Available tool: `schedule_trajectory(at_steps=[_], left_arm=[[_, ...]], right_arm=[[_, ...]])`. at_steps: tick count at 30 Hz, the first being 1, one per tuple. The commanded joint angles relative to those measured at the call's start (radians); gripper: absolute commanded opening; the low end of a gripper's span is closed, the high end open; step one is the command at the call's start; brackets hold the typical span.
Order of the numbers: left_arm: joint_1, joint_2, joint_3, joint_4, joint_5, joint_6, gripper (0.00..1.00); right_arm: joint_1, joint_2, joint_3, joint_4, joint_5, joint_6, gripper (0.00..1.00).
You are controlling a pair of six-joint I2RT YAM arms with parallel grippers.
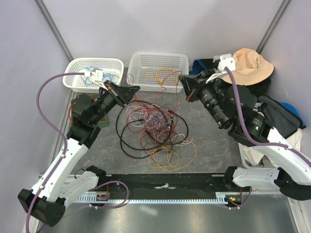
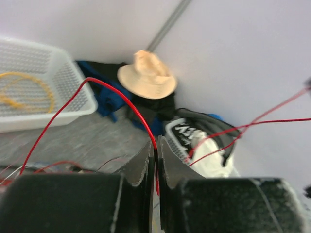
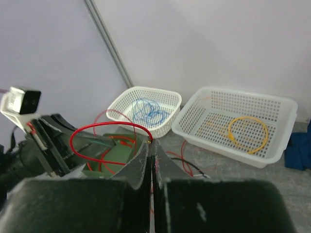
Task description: Untangle the cables
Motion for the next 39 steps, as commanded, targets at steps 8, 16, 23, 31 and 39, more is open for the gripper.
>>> schedule_trajectory(at_steps=[8,16,23,31,39], left_arm=[[-0.147,0.092,-0.125,0.661,0.312,-0.155,0.06],[-0.283,0.121,-0.14,0.672,0.289,-0.006,0.33],[-0.29,0.118,-0.191,0.672,0.271,0.024,0.37],[-0.291,0.134,-0.223,0.623,0.222,0.079,0.37],[-0.291,0.148,-0.28,0.646,0.194,0.09,0.37]], right_arm=[[0.002,0.072,-0.102,-0.089,-0.148,0.105,0.0],[0.0,0.086,-0.11,-0.089,-0.221,0.142,0.0],[-0.001,0.066,-0.103,-0.091,-0.257,0.16,0.0],[0.0,0.051,-0.096,-0.089,-0.308,0.189,0.0],[0.0,0.029,-0.086,-0.092,-0.325,0.197,0.0]])
